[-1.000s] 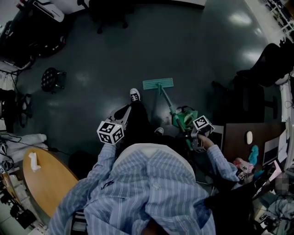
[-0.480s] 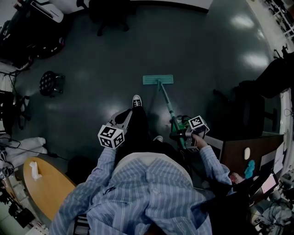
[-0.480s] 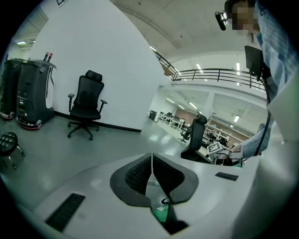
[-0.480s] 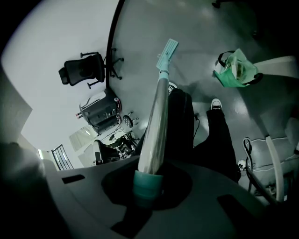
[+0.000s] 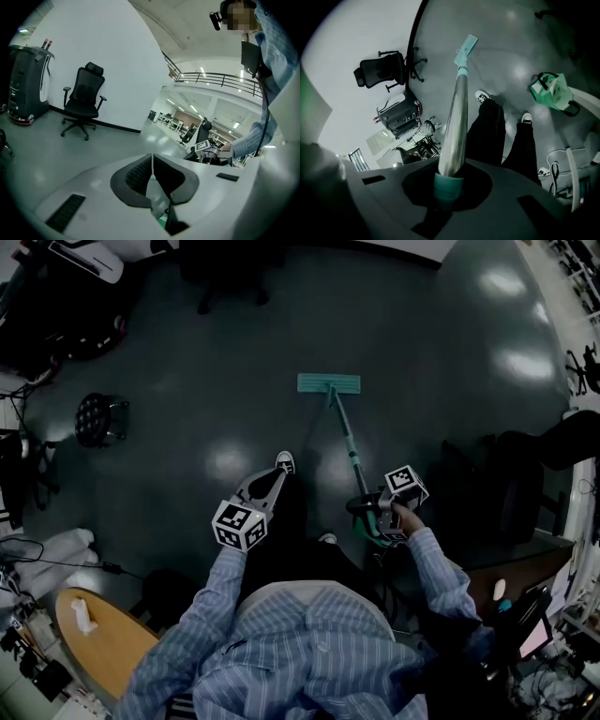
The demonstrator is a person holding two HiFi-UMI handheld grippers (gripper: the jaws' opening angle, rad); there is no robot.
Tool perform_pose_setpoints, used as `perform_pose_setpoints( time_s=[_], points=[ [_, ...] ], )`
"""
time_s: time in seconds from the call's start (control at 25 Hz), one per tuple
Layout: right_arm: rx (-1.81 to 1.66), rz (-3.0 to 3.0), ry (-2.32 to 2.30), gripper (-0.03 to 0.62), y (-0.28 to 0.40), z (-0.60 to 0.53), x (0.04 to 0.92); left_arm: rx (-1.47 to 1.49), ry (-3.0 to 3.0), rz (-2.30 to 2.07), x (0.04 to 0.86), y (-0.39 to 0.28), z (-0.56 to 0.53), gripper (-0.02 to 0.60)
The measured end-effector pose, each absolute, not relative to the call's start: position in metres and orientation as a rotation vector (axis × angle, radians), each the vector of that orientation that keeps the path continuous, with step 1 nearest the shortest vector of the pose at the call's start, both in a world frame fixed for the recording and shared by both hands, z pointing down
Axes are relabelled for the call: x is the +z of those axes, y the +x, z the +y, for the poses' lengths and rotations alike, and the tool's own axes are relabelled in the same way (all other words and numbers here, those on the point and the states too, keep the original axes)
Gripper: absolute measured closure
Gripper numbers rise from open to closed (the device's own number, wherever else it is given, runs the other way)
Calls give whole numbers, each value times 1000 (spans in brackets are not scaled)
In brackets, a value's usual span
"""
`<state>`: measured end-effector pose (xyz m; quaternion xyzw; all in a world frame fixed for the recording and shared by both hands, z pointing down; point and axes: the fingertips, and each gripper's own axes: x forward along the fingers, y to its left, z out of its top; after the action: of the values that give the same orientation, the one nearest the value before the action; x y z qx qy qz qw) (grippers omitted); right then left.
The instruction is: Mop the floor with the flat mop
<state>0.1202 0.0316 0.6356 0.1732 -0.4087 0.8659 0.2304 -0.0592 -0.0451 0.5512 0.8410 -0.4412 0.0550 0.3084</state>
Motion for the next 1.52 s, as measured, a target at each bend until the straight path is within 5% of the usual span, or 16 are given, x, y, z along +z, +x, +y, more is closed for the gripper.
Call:
perform_pose_setpoints(
  time_s=[0.48, 1.16, 1.52],
  points=[
    [2350, -1142, 529, 569, 31, -184, 672, 174, 2179, -1144, 583, -144, -156, 572],
    [2324, -1217, 839, 569, 13, -491, 737, 72, 2115, -1098, 621, -177, -234, 572],
    [2381, -1259, 901, 569, 4, -521, 750, 118, 2067, -1129, 645, -188, -212, 572]
  ],
)
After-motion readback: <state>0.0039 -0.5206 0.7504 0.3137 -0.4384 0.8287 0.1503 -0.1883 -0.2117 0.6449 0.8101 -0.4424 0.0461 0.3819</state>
